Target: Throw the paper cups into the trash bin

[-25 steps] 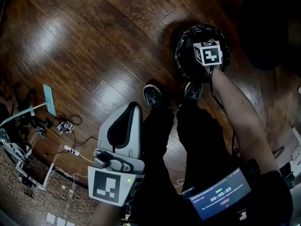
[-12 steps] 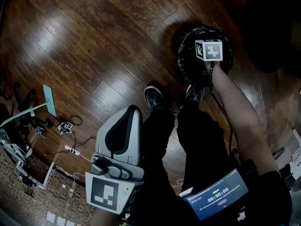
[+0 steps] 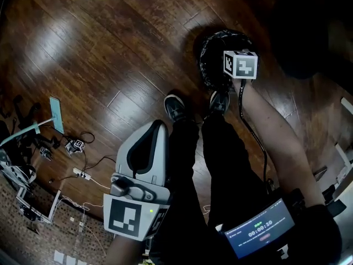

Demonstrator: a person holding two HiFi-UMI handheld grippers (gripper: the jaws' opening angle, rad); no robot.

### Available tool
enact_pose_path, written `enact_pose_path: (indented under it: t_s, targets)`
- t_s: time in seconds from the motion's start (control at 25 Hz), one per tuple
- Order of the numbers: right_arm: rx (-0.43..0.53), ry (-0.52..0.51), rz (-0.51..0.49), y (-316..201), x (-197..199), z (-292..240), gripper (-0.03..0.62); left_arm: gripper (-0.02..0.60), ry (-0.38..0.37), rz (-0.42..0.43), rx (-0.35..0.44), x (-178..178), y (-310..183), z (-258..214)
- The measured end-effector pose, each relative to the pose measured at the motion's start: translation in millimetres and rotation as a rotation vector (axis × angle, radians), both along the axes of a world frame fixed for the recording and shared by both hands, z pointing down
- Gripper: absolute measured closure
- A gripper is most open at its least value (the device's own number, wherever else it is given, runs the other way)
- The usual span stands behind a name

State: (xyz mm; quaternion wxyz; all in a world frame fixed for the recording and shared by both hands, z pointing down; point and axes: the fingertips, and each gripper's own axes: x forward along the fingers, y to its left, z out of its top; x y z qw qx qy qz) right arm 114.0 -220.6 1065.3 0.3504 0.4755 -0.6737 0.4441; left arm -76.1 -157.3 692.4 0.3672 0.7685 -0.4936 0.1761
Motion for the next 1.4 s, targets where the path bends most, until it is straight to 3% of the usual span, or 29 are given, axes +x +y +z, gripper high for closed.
enact_pose_path:
  t_s: [0.08, 0.2, 0.4, 0.6, 0.76, 0.92, 1.12, 1.24, 1.4]
  targets:
    - [-0.008, -0.004, 0.012, 16.7, -3.0, -43.6, 0.487, 0.578, 0.027, -0.005, 0.011, 2.1, -3.3, -27.8]
    - [0.019, -0.044, 0.001, 45.4, -12.9, -125.9, 0.580, 0.577, 0.030, 0.018, 0.013, 3.2, 3.5, -63.2]
    - [0.110, -0.169, -0.101, 94.7, -26.9, -289.7, 0.585, 0.578, 0.069, 0.120, 0.080, 12.0, 9.6, -153.0]
    - [0.344, -0.237, -0.014, 96.3, -12.0, -471.3, 0.583, 0.577, 0.075, 0.265, 0.210, 26.7, 27.9, -239.1]
    - [0.536, -0.279, 0.037, 105.1, -8.4, -575.8, 0.583, 0.578, 0.073, 0.287, 0.265, 36.2, 55.9, -279.9]
    - [0.677, -0.316, -0.015, 143.0, -21.3, -636.7, 0.585, 0.578, 0.110, 0.252, 0.305, 48.2, 93.5, -300.7]
    - [0.793, -0.347, -0.069, 219.3, -5.0, -695.0, 0.585, 0.578, 0.150, 0.256, 0.341, 94.6, 157.1, -330.5]
    - [0.798, -0.378, -0.011, 258.6, 19.6, -697.8, 0.585, 0.578, 0.158, 0.265, 0.374, 120.0, 197.5, -341.4]
    - [0.758, -0.388, 0.063, 306.2, 39.7, -686.7, 0.583, 0.577, 0.147, 0.297, 0.339, 132.9, 249.4, -335.8]
